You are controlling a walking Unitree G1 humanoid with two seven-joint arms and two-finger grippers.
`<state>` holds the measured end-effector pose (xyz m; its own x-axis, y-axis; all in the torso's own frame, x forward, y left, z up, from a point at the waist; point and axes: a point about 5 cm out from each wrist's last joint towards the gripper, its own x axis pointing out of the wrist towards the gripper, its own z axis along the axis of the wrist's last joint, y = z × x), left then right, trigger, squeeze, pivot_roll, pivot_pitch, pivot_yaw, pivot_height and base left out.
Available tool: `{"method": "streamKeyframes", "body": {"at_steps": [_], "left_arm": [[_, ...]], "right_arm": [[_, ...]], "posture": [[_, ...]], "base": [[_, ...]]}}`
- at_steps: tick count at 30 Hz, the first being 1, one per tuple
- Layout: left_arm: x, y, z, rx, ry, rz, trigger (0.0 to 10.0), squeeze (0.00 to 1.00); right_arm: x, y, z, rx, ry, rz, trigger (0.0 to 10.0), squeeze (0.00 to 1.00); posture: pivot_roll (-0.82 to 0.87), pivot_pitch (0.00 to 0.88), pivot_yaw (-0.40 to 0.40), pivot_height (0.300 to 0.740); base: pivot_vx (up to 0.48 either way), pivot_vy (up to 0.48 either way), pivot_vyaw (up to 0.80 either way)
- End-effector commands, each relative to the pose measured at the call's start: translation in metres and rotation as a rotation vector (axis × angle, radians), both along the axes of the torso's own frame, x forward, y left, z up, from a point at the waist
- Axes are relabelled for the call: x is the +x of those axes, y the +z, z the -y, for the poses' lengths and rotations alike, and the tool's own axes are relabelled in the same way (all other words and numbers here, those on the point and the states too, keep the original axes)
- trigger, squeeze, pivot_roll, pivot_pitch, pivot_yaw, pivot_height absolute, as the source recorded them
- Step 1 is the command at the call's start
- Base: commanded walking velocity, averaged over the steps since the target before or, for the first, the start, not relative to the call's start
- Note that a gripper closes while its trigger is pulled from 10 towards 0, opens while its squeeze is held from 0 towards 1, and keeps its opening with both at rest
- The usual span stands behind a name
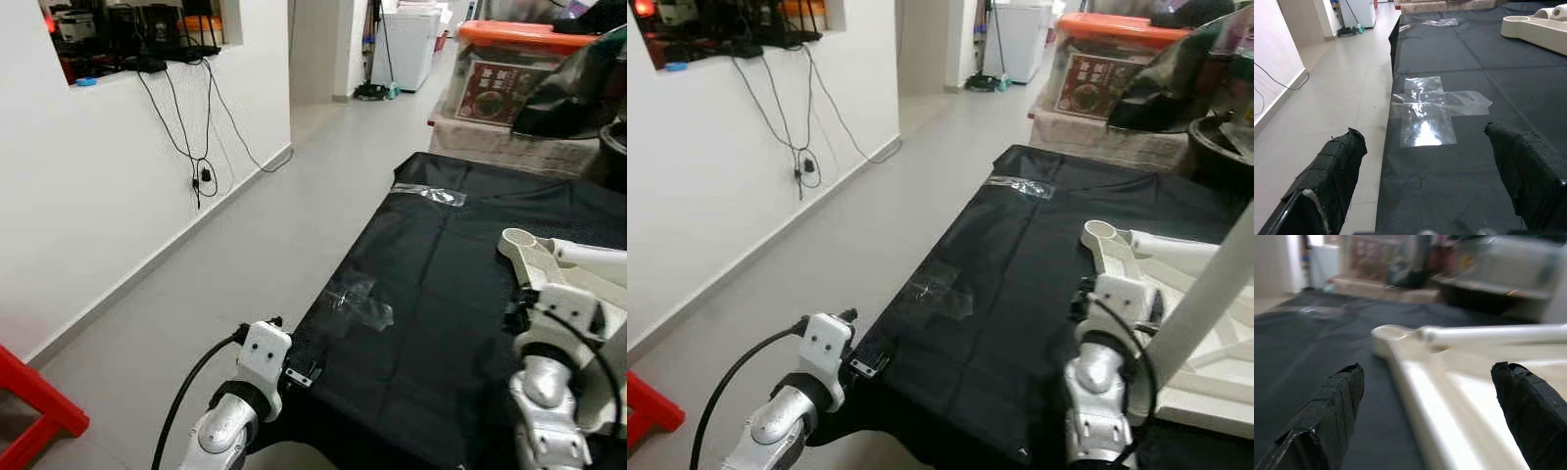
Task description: Building children table
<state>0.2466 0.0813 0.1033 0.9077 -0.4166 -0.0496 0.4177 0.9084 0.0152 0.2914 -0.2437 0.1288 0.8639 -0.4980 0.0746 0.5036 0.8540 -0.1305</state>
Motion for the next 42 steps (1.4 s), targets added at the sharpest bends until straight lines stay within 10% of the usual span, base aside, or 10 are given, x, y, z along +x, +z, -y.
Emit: {"method": "streamKeyframes", "body": {"at_steps": [1,7,16,42], "left_arm": [[-0.001,-0.003,0.0,0.01,-0.005,-0.022,10.0,0.0],[-0.003,-0.002,0.002,0.002,-0.01,-0.022,10.0,0.0],[-0.013,0.007,0.006,-0.028,-0.034,-0.018,10.0,0.0],[-0.037,0.015,0.01,-0.072,-0.046,-0.071,10.0,0.0]], "right_arm": [[0.013,0.001,-0.027,0.017,0.129,-0.035,10.0,0.0],[0.05,0.02,-0.058,0.053,0.185,-0.035,10.0,0.0],[0.091,0.054,-0.049,0.024,0.136,-0.008,10.0,0.0],[0.121,0.082,-0.075,0.122,0.26,-0.033,10.0,0.0]], "posture": [[0.03,0.0,-0.019,0.74],[0.05,0.0,-0.028,0.74],[0.06,0.025,-0.032,0.74],[0.08,0.125,-0.058,0.74]], "base": [[0.0,0.0,0.0],[0.0,0.0,0.0],[0.0,0.0,0.0],[0.0,0.0,-0.73]]}}
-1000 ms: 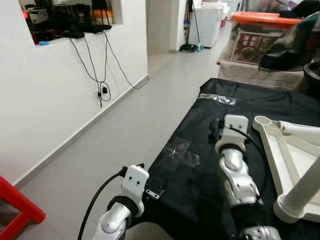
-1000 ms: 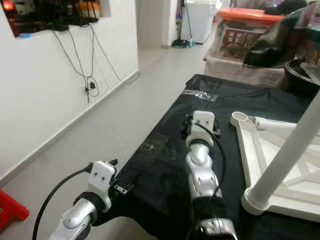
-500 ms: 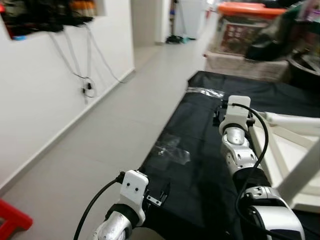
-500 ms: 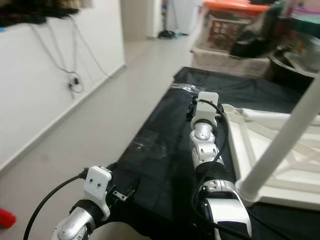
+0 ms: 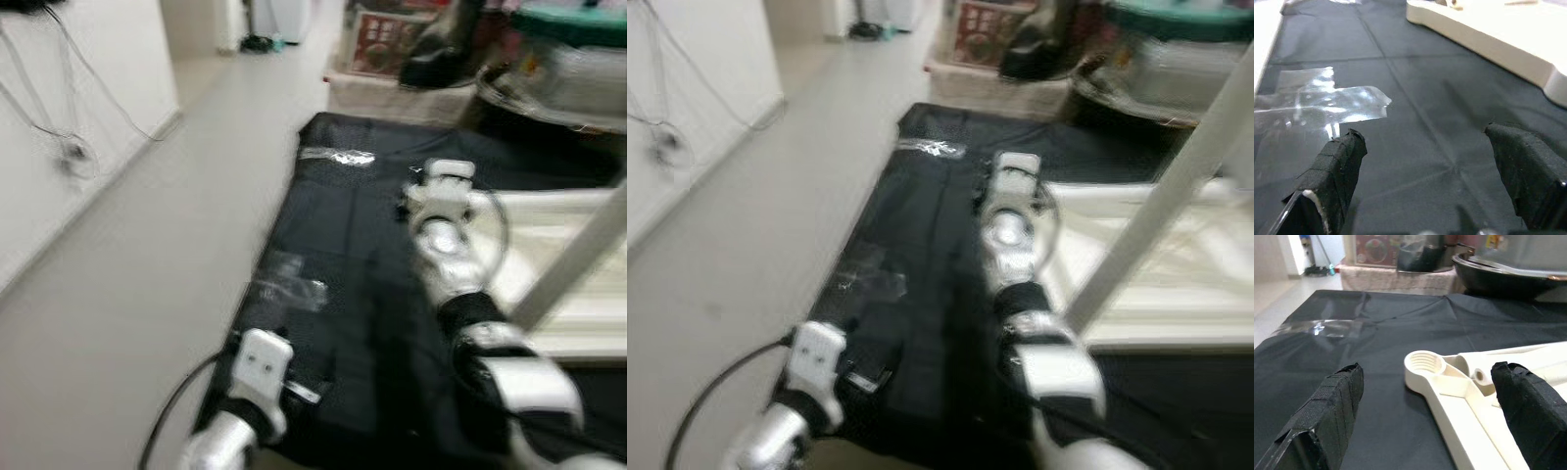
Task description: Building children table
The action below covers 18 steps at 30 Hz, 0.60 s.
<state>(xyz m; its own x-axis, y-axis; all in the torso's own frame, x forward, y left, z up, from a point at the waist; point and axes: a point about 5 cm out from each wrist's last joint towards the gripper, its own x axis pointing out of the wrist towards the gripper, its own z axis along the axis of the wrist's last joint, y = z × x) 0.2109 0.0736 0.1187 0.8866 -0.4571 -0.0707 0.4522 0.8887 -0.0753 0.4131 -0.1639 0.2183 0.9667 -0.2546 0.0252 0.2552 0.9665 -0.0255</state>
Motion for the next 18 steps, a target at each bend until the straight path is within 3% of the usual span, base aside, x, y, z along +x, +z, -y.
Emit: {"method": "streamKeyframes", "body": {"at_steps": [1,8,12,18], "left_arm": [[-0.001,0.0,0.002,0.001,-0.006,-0.013,10.0,0.0],[-0.001,0.001,0.003,0.003,-0.009,-0.016,10.0,0.0],[-0.004,0.004,0.003,0.001,-0.009,-0.016,10.0,0.0],[-0.01,0.007,0.004,-0.004,-0.013,-0.025,10.0,0.0]], "right_arm": [[0.0,-0.008,0.004,0.006,-0.003,-0.031,10.0,0.0],[0.002,-0.009,-0.003,0.012,0.055,-0.058,10.0,0.0],[0.005,-0.013,-0.008,-0.015,0.112,-0.189,10.0,0.0],[0.005,-0.015,-0.004,-0.011,0.079,-0.249,10.0,0.0]], "posture": [[0.08,0.124,-0.059,0.74],[0.07,0.128,-0.057,0.74],[0.08,0.149,-0.059,0.74],[0.07,0.182,-0.058,0.74]], "base": [[0.0,0.0,-0.76],[0.0,0.0,-0.11],[0.0,0.0,0.0],[0.0,0.0,0.0]]}}
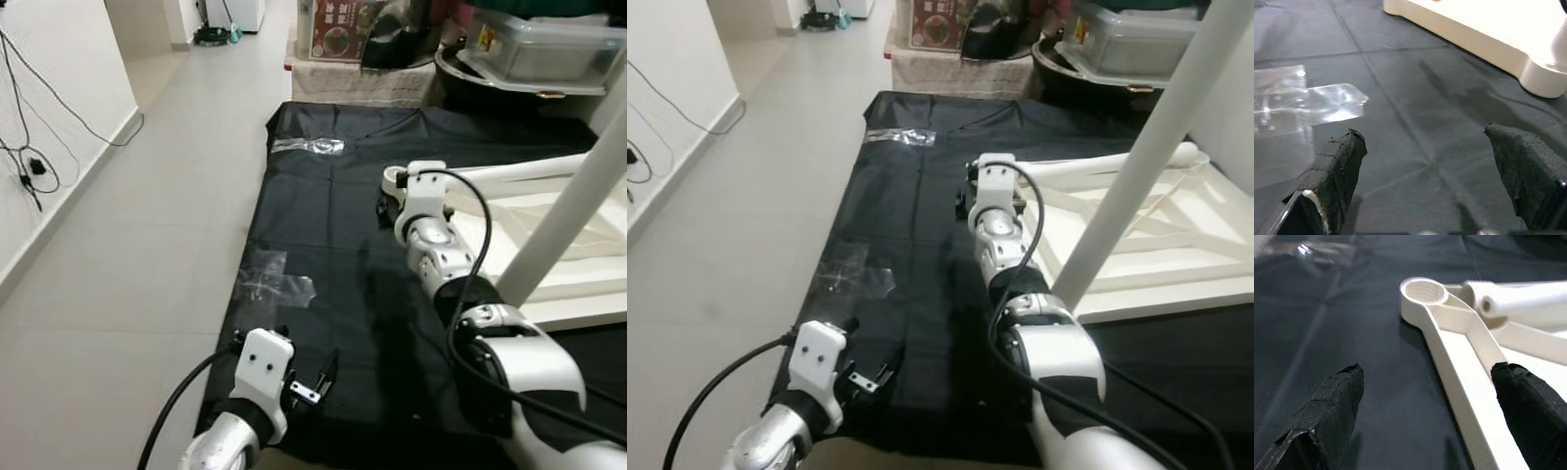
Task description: Building children table
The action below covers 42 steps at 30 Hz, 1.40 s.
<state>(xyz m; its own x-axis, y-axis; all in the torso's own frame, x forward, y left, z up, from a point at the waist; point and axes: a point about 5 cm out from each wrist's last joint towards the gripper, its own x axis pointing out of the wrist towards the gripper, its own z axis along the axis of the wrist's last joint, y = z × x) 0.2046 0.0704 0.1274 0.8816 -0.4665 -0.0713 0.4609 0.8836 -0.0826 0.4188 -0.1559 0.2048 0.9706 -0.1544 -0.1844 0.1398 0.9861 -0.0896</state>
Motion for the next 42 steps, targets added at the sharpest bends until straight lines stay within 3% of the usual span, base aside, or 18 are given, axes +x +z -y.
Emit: {"method": "streamKeyframes", "body": {"at_steps": [1,5,9,13,17,18,21,22,30,32,35,37,38,42], "left_arm": [[-0.004,-0.002,0.001,0.003,-0.003,-0.021,10.0,0.0],[-0.012,0.006,0.002,-0.006,-0.016,-0.019,10.0,0.0],[-0.014,0.008,0.003,-0.006,-0.017,-0.02,10.0,0.0],[-0.026,0.01,0.003,-0.023,-0.009,-0.05,10.0,0.0],[-0.029,0.01,0.004,-0.024,-0.01,-0.061,10.0,0.0],[-0.029,0.01,0.004,-0.024,-0.011,-0.065,10.0,0.0],[-0.029,0.01,0.004,-0.024,-0.012,-0.068,10.0,0.0],[-0.029,0.009,0.005,-0.024,-0.012,-0.07,10.0,0.0],[-0.027,0.009,0.005,-0.021,-0.006,-0.078,10.0,0.0],[-0.019,0.004,0.004,-0.015,-0.005,-0.077,10.0,0.0],[-0.013,0.002,0.004,-0.01,-0.006,-0.074,10.0,0.0],[-0.01,0.0,0.004,-0.008,-0.004,-0.075,10.0,0.0],[-0.005,-0.003,0.003,-0.006,0.002,-0.074,10.0,0.0],[0.0,-0.004,0.002,-0.003,0.008,-0.072,10.0,0.0]], "right_arm": [[0.0,-0.002,0.004,0.005,-0.027,-0.03,10.0,0.0],[-0.003,-0.011,0.014,0.002,-0.113,-0.131,10.0,0.0],[-0.004,-0.011,0.015,-0.001,-0.127,-0.14,10.0,0.0],[-0.01,-0.029,0.021,0.07,-0.151,-0.252,10.0,0.0],[-0.012,-0.034,0.02,0.118,-0.144,-0.295,10.0,0.0],[-0.012,-0.034,0.02,0.137,-0.136,-0.307,1.2,0.0],[-0.012,-0.034,0.021,0.148,-0.132,-0.315,1.2,0.0],[-0.012,-0.033,0.021,0.15,-0.128,-0.316,0.0,0.0],[-0.01,-0.024,0.023,0.147,-0.106,-0.313,0.0,0.0],[-0.009,-0.019,0.024,0.136,-0.08,-0.308,0.0,0.0],[-0.008,-0.016,0.024,0.133,-0.06,-0.312,0.0,0.0],[-0.008,-0.017,0.019,0.118,-0.004,-0.329,0.0,0.0],[-0.01,-0.02,0.011,0.075,0.12,-0.379,0.0,0.0],[-0.012,-0.024,0.008,0.022,0.223,-0.429,0.0,0.0]], "posture": [[0.07,0.182,-0.058,0.74],[0.07,0.222,-0.065,0.74],[0.07,0.222,-0.065,0.74],[0.08,0.271,-0.071,0.74],[0.08,0.272,-0.073,0.74],[0.07,0.268,-0.074,0.74],[0.07,0.268,-0.074,0.74],[0.07,0.261,-0.077,0.74],[0.06,0.248,-0.08,0.74],[0.04,0.199,-0.069,0.74],[0.04,0.199,-0.069,0.74],[0.03,0.172,-0.061,0.74],[0.03,0.163,-0.062,0.74],[0.02,0.149,-0.061,0.74]], "base": [[0.0,0.0,0.0],[0.0,0.0,0.0],[0.0,0.0,0.0],[0.0,0.0,0.0],[0.0,0.0,0.0],[0.0,0.0,0.0],[0.0,0.0,0.0],[0.0,0.0,0.0],[0.0,0.0,0.0],[0.0,0.0,0.0],[0.0,0.0,0.0],[0.0,0.0,0.0],[0.0,0.0,0.0],[0.0,0.0,0.0]]}}
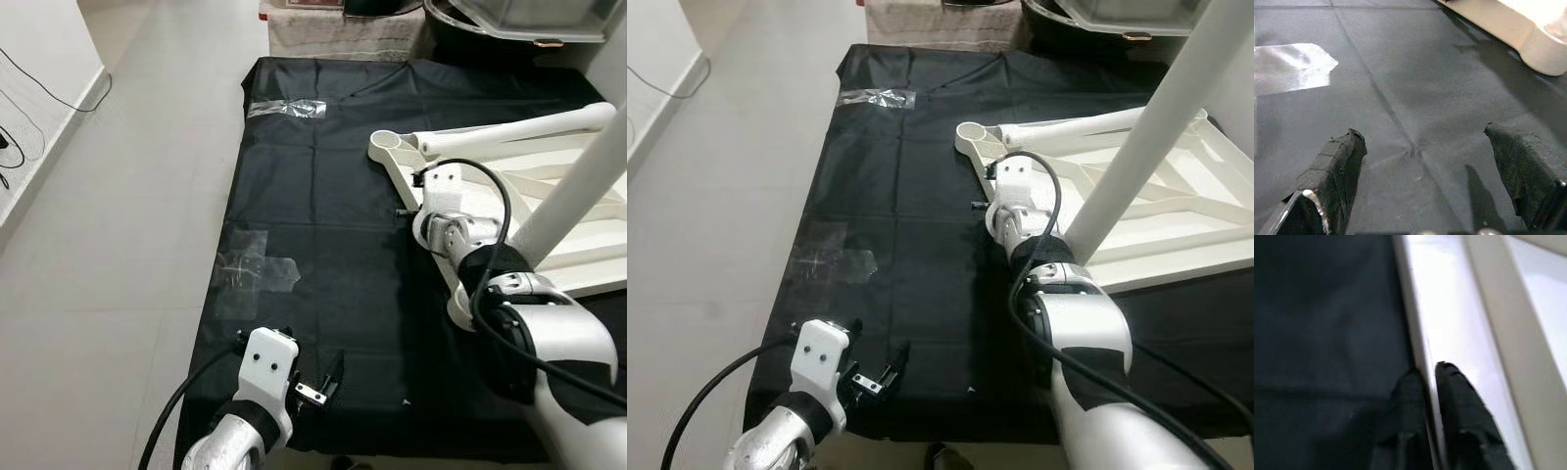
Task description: Building children table
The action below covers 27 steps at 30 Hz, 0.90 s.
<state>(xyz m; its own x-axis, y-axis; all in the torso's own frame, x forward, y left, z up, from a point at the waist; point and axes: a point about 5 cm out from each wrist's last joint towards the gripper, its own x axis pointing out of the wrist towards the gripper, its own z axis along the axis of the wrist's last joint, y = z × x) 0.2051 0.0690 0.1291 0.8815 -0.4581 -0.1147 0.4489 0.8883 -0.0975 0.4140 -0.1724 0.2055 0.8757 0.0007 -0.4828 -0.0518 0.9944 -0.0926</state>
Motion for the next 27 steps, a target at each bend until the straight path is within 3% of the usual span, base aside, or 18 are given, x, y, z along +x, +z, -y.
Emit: {"method": "streamKeyframes", "body": {"at_steps": [1,4,5,13,15,16,18,19,21,22,24,27], "left_arm": [[0.0,-0.007,0.0,-0.008,0.0,-0.026,10.0,0.0],[0.003,-0.008,0.0,-0.005,0.004,-0.023,10.0,0.0],[0.006,-0.009,0.0,-0.002,0.005,-0.019,10.0,0.0],[0.011,-0.013,-0.001,0.002,0.002,-0.012,10.0,0.0],[0.014,-0.014,0.0,0.004,-0.003,-0.008,10.0,0.0],[0.014,-0.014,0.0,0.004,-0.003,-0.008,10.0,0.0],[0.017,-0.015,0.0,0.007,-0.007,-0.003,10.0,0.0],[0.017,-0.015,0.0,0.007,-0.007,-0.003,10.0,0.0],[0.018,-0.015,0.0,0.01,-0.009,0.001,10.0,0.0],[0.018,-0.015,0.0,0.01,-0.009,0.001,10.0,0.0],[0.018,-0.015,0.0,0.01,-0.008,0.005,10.0,0.0],[0.019,-0.015,-0.001,0.011,-0.009,0.007,10.0,0.0]], "right_arm": [[-0.008,-0.026,-0.007,0.0,0.08,-0.122,0.0,0.0],[-0.013,-0.033,-0.003,-0.028,0.172,-0.184,0.0,0.0],[-0.018,-0.039,0.005,-0.049,0.231,-0.23,0.0,0.0],[-0.027,-0.045,0.023,-0.107,0.346,-0.277,0.0,0.0],[-0.035,-0.046,0.027,-0.119,0.476,-0.288,0.0,0.0],[-0.035,-0.046,0.027,-0.119,0.476,-0.288,0.0,0.0],[-0.054,-0.05,0.027,-0.134,0.703,-0.307,0.0,0.0],[-0.054,-0.05,0.027,-0.134,0.703,-0.307,0.0,0.0],[-0.07,-0.055,0.025,-0.137,0.842,-0.341,0.0,0.0],[-0.07,-0.055,0.025,-0.137,0.842,-0.341,0.0,0.0],[-0.085,-0.06,0.027,-0.145,0.954,-0.365,0.0,0.0],[-0.093,-0.062,0.028,-0.149,1.024,-0.379,0.0,0.0]], "posture": [[0.02,0.147,-0.06,0.74],[0.02,0.14,-0.06,0.74],[0.02,0.128,-0.054,0.74],[0.01,0.115,-0.045,0.74],[0.01,0.108,-0.041,0.74],[0.01,0.108,-0.041,0.74],[0.01,0.1,-0.041,0.74],[0.01,0.1,-0.041,0.74],[0.01,0.098,-0.043,0.74],[0.01,0.098,-0.043,0.74],[0.01,0.099,-0.043,0.74],[0.01,0.098,-0.043,0.74]], "base": [[0.0,0.0,0.0],[0.0,0.0,0.0],[0.0,0.0,0.0],[0.0,0.0,0.0],[0.0,0.0,0.0],[0.0,0.0,0.0],[0.0,0.0,0.0],[0.0,0.0,0.0],[0.0,0.0,0.0],[0.0,0.0,0.0],[0.0,0.0,0.0],[0.0,0.0,0.0]]}}
